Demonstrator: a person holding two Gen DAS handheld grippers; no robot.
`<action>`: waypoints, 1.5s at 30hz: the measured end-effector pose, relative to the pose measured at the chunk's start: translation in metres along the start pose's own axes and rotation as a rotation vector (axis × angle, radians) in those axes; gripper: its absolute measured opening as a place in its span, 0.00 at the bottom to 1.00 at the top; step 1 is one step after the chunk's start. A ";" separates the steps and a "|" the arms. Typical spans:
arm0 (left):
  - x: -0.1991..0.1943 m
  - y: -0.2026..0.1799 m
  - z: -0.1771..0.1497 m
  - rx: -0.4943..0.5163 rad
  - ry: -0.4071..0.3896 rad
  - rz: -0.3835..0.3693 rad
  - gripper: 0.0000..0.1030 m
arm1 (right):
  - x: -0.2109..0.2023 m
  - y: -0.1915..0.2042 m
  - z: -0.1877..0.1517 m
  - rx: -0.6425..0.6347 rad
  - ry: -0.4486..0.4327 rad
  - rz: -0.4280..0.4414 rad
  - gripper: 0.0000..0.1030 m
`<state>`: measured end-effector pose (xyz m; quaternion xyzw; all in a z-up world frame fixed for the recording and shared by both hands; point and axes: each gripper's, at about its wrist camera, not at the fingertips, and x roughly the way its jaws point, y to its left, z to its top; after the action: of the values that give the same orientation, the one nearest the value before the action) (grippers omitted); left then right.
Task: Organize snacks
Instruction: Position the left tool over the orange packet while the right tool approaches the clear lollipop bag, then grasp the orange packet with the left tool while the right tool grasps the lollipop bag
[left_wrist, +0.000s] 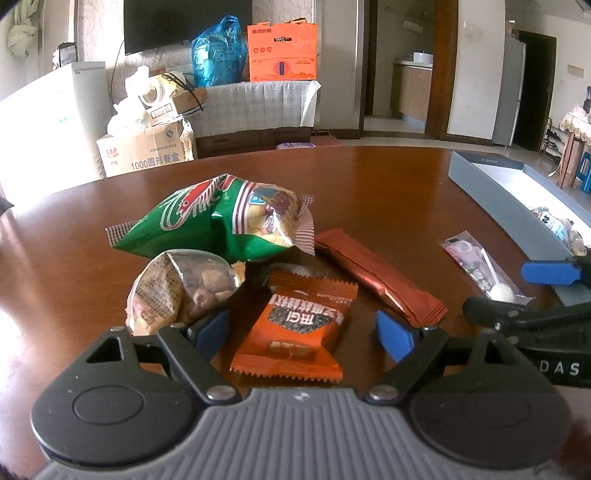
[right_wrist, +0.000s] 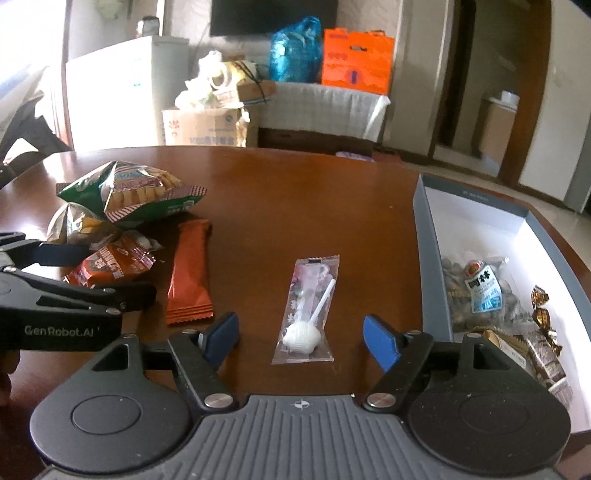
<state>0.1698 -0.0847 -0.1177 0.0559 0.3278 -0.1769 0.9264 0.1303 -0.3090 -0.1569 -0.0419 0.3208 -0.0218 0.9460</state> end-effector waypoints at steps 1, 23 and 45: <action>0.000 0.000 0.000 0.000 0.000 -0.001 0.84 | 0.000 0.000 0.000 -0.003 -0.003 0.002 0.73; 0.000 0.008 -0.002 -0.027 -0.007 -0.024 0.84 | -0.005 -0.002 0.001 -0.021 -0.008 0.009 0.59; -0.003 -0.004 -0.005 0.016 0.001 -0.030 0.84 | -0.012 0.004 -0.009 -0.040 -0.044 0.025 0.66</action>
<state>0.1633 -0.0861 -0.1196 0.0585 0.3278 -0.1933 0.9229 0.1151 -0.3051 -0.1573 -0.0571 0.3010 -0.0026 0.9519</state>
